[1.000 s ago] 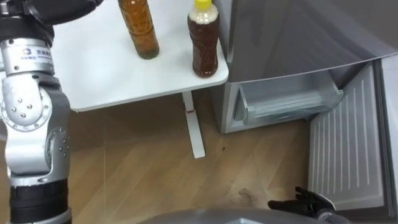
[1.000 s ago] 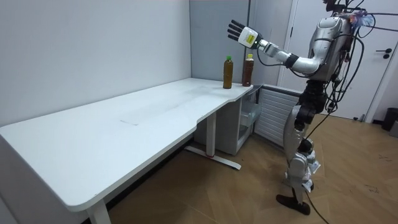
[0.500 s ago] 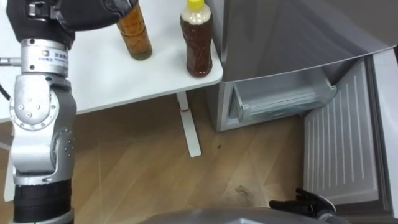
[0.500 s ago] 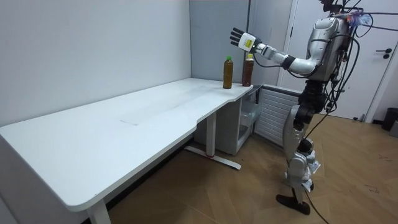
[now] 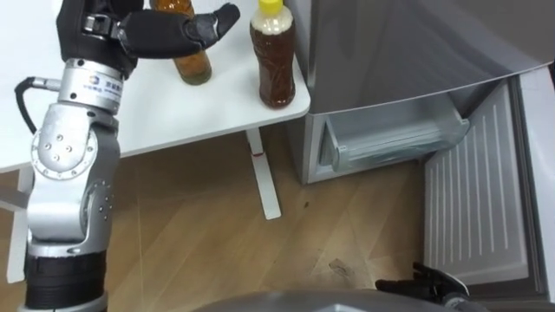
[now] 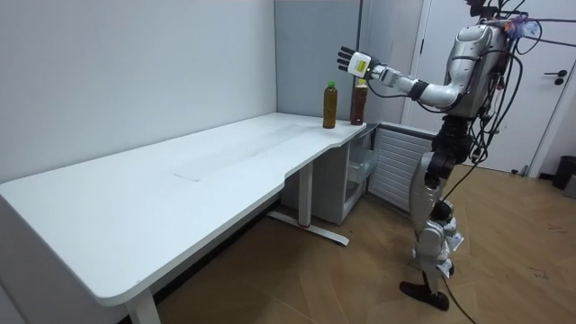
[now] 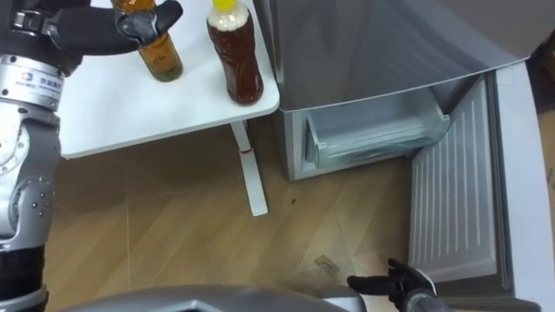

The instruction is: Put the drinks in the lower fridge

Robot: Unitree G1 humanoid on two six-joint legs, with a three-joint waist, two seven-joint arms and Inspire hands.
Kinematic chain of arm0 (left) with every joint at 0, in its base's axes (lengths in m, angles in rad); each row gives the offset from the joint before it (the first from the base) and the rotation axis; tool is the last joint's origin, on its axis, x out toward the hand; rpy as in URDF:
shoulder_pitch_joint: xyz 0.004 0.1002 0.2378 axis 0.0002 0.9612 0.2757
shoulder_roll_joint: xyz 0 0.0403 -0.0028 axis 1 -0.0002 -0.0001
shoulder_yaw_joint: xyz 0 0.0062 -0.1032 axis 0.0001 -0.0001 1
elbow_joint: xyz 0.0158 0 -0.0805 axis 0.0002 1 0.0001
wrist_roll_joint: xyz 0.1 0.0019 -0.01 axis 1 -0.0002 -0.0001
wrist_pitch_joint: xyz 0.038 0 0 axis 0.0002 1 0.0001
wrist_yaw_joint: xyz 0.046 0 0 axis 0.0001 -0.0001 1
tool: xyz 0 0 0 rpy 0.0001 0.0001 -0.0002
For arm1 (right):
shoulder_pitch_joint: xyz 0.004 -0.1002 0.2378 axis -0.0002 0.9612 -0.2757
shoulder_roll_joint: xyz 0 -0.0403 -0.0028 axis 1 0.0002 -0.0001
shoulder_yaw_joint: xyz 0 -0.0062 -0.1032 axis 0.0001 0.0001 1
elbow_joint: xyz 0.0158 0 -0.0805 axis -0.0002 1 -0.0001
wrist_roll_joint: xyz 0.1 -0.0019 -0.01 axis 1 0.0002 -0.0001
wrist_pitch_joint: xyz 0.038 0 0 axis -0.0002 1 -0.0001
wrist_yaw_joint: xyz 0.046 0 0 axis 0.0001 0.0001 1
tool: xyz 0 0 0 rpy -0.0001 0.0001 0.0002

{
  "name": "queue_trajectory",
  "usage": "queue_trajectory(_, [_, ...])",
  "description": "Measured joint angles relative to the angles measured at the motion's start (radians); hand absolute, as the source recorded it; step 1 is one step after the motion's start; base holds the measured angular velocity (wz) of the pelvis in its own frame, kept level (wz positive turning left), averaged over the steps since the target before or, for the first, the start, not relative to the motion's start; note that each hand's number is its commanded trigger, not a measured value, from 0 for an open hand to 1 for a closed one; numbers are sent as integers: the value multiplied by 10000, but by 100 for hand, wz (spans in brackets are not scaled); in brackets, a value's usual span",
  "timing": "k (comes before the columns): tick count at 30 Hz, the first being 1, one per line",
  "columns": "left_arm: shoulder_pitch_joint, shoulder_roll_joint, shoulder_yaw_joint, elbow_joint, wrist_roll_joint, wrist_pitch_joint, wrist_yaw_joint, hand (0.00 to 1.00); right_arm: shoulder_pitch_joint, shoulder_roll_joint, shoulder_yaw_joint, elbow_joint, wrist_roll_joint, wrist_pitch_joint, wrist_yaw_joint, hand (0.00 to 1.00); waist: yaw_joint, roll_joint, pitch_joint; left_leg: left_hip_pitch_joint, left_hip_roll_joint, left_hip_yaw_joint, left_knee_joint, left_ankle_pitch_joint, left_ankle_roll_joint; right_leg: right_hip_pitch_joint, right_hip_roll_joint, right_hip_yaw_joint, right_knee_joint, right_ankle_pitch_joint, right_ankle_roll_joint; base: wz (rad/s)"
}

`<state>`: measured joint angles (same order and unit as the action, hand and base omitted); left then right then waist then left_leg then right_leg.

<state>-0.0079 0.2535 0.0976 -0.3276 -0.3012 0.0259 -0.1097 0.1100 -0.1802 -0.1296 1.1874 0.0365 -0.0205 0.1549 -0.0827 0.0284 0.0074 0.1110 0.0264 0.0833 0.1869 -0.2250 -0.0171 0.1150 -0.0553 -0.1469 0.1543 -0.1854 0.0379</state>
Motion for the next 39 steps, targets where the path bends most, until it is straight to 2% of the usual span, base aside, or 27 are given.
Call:
queue_trajectory(23, [0,-6,-66,159,202,202,-319,0,-210,-45,22,355,-55,11,-11,0,-56,-33,20,28,7,-1,2,0,0,23,17,66,-29,0,-1,0])
queue_trajectory(27, [0,-5,-332,160,199,202,-526,0,-221,-68,128,346,-55,4,-17,0,-63,-52,24,-41,8,-4,2,0,0,-57,18,70,-12,1,-2,0])
queue_trajectory(32, [0,-13,-606,184,199,202,-872,0,-206,-69,116,346,-56,-4,0,0,-246,-75,16,-100,13,-5,6,0,0,-103,27,64,7,5,-8,0])
queue_trajectory(39, [0,-20,-636,184,205,200,-1097,0,-187,-96,112,350,-100,-5,1,0,-276,-72,14,-124,39,4,10,0,0,-151,49,64,33,18,-30,0])
